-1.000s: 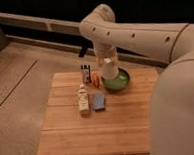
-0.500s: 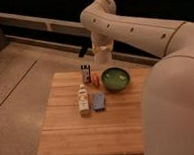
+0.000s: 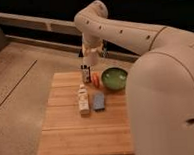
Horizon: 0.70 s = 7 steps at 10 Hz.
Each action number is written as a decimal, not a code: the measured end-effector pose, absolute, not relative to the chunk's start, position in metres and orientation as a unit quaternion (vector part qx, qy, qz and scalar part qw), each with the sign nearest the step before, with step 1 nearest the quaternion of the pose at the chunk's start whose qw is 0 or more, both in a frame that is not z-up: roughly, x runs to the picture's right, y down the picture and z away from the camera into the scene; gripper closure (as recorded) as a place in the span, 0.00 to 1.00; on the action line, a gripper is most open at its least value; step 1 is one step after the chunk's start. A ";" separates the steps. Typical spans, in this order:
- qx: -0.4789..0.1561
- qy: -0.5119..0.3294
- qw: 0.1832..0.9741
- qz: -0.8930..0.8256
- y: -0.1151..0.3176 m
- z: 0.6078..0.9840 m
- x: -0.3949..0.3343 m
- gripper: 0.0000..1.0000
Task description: Place the ceramic cup over the eraser
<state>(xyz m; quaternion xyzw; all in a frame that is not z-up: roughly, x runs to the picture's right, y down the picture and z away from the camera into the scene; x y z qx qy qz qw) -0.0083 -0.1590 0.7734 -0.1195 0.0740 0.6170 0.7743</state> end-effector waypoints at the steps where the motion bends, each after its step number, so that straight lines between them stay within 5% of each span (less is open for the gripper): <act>1: -0.128 0.071 0.782 0.605 -0.159 0.780 -0.019 1.00; 7: -0.137 0.070 0.789 0.594 -0.161 0.785 -0.029 1.00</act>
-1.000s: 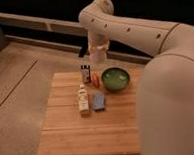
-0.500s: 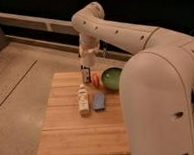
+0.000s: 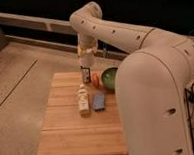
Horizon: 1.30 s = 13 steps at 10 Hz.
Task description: Place the ceramic cup over the eraser
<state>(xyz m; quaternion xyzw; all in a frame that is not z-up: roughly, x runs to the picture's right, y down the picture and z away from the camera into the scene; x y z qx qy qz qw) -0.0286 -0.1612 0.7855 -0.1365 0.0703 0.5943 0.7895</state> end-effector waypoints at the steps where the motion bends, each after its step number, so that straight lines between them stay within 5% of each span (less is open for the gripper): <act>1: -0.138 0.069 0.788 0.596 -0.162 0.787 -0.030 1.00; 8: -0.178 0.009 0.785 0.593 -0.193 0.811 -0.082 1.00; 13: -0.203 0.076 0.793 0.569 -0.169 0.812 -0.082 1.00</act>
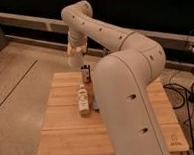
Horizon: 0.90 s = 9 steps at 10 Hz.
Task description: Place the ceramic cup over the eraser
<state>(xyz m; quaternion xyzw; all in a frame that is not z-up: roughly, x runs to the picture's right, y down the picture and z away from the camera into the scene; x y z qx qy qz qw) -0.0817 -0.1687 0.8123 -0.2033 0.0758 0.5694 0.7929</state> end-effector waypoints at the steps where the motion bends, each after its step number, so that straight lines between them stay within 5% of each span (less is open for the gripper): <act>1: -0.194 0.103 0.798 0.561 -0.167 0.810 -0.074 1.00; 9: -0.162 0.153 0.780 0.585 -0.178 0.810 -0.045 1.00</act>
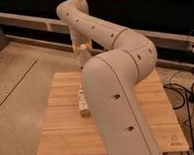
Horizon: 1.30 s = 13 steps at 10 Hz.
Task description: Place the ceramic cup over the eraser
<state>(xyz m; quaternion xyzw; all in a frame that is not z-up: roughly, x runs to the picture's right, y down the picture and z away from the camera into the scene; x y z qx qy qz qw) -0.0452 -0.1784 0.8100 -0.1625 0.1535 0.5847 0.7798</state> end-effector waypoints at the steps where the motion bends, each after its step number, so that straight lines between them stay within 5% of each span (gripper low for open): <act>1: -0.163 0.151 0.776 0.590 -0.178 0.813 -0.043 1.00; 13: -0.185 0.159 0.763 0.599 -0.147 0.846 -0.035 1.00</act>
